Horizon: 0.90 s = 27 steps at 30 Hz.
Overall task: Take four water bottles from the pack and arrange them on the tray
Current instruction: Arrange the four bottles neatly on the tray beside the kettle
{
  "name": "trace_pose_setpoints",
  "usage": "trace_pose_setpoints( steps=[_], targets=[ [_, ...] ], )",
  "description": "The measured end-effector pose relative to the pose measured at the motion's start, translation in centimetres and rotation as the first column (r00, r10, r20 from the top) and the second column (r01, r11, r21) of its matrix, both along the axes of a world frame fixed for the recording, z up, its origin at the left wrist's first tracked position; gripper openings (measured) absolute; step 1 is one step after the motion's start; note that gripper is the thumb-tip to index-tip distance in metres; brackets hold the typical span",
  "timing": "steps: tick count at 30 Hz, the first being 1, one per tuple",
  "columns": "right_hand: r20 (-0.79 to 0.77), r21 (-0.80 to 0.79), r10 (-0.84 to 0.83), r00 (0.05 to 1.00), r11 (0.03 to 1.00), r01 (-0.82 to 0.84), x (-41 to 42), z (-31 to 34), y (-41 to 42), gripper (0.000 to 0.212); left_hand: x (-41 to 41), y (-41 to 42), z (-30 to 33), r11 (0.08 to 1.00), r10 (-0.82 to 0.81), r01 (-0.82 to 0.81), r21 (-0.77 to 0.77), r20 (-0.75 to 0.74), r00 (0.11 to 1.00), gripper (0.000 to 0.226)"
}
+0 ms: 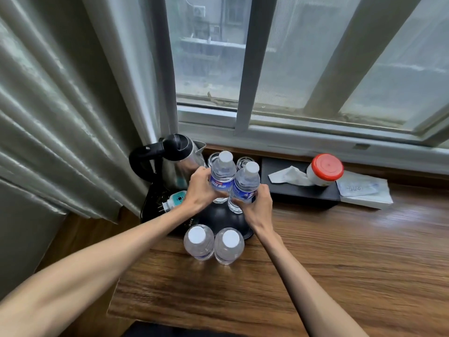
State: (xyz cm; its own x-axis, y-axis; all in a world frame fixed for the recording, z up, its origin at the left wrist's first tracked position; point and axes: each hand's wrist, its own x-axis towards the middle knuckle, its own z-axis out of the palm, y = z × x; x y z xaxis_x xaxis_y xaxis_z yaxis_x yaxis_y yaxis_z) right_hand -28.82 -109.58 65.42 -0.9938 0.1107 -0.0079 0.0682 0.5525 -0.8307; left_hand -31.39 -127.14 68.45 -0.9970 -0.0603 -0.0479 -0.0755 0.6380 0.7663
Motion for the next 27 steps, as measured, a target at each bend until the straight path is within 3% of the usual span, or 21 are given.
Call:
trace_pose_setpoints(
  steps=[8, 13, 17, 22, 25, 27],
  targets=[
    [-0.033, -0.026, -0.011, 0.999, 1.0, 0.01, -1.6, -0.3, 0.1, 0.043, -1.2, 1.3, -1.3, 0.995, 0.095, -0.093, -0.028, 0.043, 0.995, 0.035],
    [-0.033, -0.054, -0.007, 0.999, 0.999, 0.005, -2.6, -0.9, -0.2, 0.051, -0.9, 1.7, -1.3, 0.989, 0.146, -0.146, 0.017, -0.004, 0.989, 0.05],
    [-0.054, -0.073, -0.027, 0.998, 0.997, 0.023, -2.5, -1.3, -0.4, 0.056, -0.9, 1.8, -1.3, 0.988, 0.146, -0.148, 0.04, 0.041, 0.988, 0.068],
    [0.046, -0.204, -0.029, 0.999, 0.978, 0.038, -1.5, -0.6, 0.9, 0.092, -0.5, 0.1, -0.8, 0.996, 0.013, -0.023, 0.09, 0.106, 0.994, 0.087],
    [0.022, -0.299, -0.131, 0.991, 0.945, 0.132, 1.0, 1.7, 2.2, 0.068, 0.7, -1.8, -0.4, 0.975, -0.051, -0.003, 0.221, 0.237, 0.97, 0.08],
    [-0.006, -0.355, -0.142, 0.99, 0.926, 0.131, 3.4, 2.8, 3.0, 0.05, 2.3, -3.6, 0.0, 0.958, 0.006, -0.074, 0.277, 0.236, 0.972, 0.065]
  ],
)
